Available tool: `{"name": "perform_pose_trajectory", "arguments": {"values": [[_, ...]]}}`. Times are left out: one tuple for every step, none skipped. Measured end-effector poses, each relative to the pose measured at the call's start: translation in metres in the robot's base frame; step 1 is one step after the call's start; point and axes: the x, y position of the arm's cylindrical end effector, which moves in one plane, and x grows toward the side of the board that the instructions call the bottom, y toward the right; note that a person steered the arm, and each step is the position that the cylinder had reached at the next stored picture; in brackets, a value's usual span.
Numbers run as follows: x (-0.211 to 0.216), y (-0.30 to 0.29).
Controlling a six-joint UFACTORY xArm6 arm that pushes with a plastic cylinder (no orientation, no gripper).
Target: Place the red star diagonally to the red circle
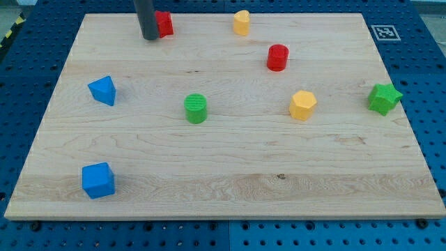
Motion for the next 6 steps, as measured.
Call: {"name": "perform_pose_trajectory", "arguments": {"values": [[0.023, 0.005], [0.03, 0.005], [0.032, 0.005], [0.032, 0.005], [0.015, -0.02], [-0.034, -0.041]]}}
